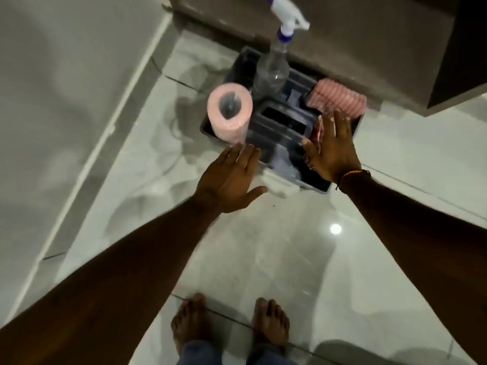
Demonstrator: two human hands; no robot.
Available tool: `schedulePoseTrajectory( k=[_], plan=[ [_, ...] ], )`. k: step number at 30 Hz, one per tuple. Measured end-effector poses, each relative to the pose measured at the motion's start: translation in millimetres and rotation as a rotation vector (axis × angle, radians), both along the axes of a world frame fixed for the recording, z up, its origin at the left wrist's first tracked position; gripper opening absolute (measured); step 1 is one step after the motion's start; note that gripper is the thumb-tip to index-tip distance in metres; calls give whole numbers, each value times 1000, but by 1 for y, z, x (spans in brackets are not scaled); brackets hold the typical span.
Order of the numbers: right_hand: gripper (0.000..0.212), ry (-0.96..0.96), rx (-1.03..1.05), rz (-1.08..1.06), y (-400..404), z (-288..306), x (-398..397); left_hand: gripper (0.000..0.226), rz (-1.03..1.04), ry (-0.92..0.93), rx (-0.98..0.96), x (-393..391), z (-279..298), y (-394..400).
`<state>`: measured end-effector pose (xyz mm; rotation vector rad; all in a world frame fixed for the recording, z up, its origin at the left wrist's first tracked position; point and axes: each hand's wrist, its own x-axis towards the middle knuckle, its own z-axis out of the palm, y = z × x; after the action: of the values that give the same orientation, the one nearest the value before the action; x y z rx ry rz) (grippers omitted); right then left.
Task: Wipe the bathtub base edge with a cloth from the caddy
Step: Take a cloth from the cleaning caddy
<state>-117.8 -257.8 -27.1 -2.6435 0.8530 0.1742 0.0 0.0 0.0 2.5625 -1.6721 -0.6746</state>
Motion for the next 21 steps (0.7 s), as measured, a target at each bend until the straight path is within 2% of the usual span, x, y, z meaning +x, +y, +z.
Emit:
schedulePoseTrajectory(
  k=[5, 9, 12, 15, 18, 21],
  plan=[
    [90, 61, 24, -142, -3, -72, -2, 91, 6, 21, 41, -16, -78, -20],
    [78, -27, 16, -198, 1, -80, -2, 91, 38, -14, -55, -21, -103, -15],
    [69, -112, 65, -244, -2, -73, -6, 91, 23, -6, -56, -17, -97, -8],
    [62, -215, 173, -330, 3, -46, -9, 97, 91, 38, -6, -9, -72, 17],
    [54, -288, 246, -371, 29, -10, -13, 104, 142, -3, 19, -2, -42, 60],
    [49, -313, 335, -359, 71, 22, -16, 99, 218, -43, 44, 8, -16, 114]
  ],
)
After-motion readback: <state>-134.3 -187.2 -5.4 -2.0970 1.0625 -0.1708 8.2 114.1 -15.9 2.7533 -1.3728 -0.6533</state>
